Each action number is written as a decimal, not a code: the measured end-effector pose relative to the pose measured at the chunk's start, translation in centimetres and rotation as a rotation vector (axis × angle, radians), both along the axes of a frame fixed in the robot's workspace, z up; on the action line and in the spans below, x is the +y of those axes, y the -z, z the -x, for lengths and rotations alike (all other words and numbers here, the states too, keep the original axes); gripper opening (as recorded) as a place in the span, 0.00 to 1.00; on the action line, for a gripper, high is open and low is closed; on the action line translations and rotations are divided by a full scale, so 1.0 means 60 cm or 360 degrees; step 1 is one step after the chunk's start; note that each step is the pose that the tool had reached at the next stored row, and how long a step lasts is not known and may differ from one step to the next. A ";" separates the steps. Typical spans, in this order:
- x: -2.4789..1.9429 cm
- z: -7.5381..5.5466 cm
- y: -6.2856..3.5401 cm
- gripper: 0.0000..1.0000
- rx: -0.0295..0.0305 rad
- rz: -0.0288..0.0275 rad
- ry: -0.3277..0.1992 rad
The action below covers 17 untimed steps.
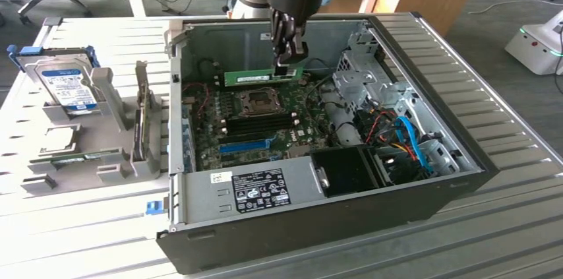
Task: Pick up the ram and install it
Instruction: 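Insert the ram into the slot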
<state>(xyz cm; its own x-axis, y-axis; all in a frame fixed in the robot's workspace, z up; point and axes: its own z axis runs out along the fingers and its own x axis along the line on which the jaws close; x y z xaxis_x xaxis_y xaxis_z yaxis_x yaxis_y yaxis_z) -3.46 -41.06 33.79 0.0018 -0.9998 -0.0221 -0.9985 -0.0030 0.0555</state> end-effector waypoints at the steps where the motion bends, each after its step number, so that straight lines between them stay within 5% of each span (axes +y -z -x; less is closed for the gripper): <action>1: 0.0000 0.000 0.002 0.12 0.00000 0.00001 0.0000; 17: 0.0000 0.000 0.035 0.12 0.00001 0.00003 0.0000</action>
<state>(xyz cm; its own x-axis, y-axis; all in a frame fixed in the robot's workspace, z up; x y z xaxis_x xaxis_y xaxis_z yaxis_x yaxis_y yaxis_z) -3.46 -41.07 31.69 0.0018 -0.9998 -0.0219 -0.9985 -0.0030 0.0555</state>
